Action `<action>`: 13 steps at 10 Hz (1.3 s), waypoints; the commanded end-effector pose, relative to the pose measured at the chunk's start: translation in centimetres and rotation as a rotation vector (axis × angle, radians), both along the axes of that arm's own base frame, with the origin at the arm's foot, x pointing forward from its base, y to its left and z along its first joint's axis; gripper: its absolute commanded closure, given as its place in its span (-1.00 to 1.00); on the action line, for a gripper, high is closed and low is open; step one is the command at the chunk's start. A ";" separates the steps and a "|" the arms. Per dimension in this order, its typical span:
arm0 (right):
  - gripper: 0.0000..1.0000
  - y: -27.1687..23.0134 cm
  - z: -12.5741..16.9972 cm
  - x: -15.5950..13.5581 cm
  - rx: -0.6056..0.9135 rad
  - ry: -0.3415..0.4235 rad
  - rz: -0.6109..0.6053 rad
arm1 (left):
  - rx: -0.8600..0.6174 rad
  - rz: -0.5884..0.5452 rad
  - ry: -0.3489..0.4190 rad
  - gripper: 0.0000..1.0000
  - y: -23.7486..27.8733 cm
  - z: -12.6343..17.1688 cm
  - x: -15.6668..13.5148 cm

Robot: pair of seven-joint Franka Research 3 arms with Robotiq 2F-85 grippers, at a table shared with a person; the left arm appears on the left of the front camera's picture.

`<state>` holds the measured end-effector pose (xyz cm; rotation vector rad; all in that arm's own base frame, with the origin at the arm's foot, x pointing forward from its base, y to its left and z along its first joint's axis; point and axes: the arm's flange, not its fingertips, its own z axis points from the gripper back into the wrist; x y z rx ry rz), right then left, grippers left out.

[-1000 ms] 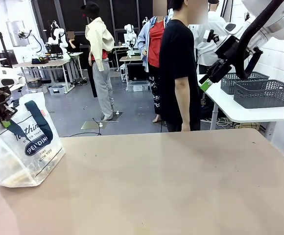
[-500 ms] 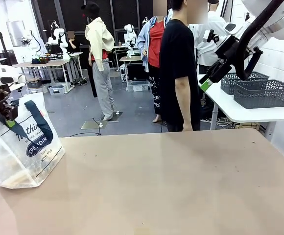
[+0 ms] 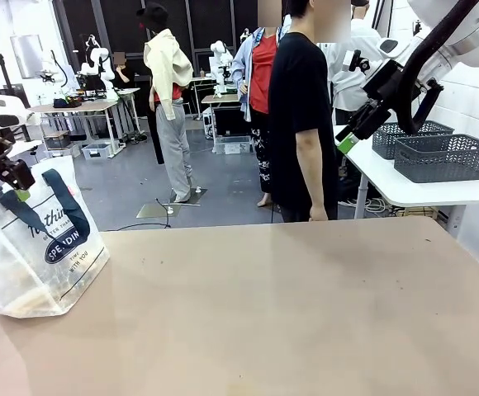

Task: Transfer purchased items from the store into the shopping bag.
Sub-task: Move the Reusable shopping bag to the right side of the table.

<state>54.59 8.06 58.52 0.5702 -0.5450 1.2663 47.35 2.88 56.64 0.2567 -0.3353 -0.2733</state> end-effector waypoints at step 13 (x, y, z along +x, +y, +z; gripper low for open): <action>-1.00 0.1 0.0 0.1 0.002 0.001 0.001 | -0.112 -0.117 -0.001 -1.00 -1.3 2.4 -0.7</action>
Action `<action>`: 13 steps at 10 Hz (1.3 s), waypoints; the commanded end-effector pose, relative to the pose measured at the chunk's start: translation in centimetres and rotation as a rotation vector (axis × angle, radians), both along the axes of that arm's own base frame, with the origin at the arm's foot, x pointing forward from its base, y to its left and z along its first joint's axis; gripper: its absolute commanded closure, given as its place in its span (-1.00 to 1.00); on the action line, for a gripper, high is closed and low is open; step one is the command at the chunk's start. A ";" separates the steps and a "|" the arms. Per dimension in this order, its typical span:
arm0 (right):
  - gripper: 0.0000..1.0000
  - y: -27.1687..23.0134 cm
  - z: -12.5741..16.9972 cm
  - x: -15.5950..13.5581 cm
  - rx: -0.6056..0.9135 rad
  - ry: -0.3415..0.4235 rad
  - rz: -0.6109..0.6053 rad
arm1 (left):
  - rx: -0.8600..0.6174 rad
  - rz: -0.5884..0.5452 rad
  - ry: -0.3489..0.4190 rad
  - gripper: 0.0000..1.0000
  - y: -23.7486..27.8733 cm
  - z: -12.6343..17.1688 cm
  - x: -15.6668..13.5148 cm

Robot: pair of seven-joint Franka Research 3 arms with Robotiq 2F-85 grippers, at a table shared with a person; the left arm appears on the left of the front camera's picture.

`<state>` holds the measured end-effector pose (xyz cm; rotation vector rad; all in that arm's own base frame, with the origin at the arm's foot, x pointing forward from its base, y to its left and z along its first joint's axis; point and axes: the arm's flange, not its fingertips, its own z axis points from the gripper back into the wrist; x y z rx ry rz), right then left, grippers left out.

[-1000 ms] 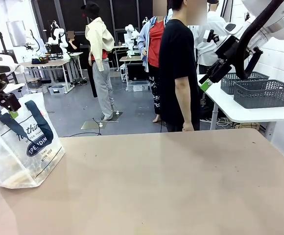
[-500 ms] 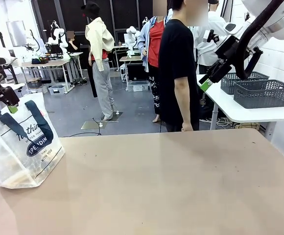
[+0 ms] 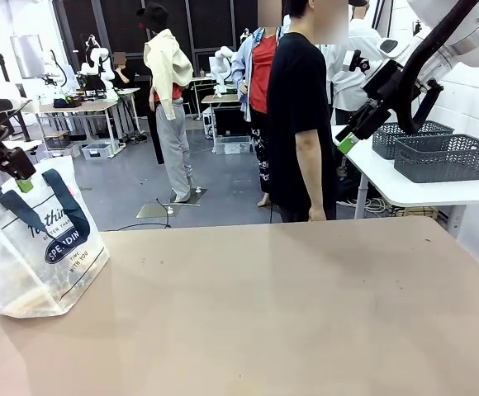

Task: Transfer purchased items from the store into the shopping bag.
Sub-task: Move the Reusable shopping bag to the right side of the table.

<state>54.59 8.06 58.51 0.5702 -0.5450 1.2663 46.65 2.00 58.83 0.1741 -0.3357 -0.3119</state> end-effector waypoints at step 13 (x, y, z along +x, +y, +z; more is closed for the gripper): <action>-1.00 0.1 0.0 0.1 0.002 0.001 0.001 | -0.456 -0.755 -0.214 -1.00 -5.1 0.1 0.7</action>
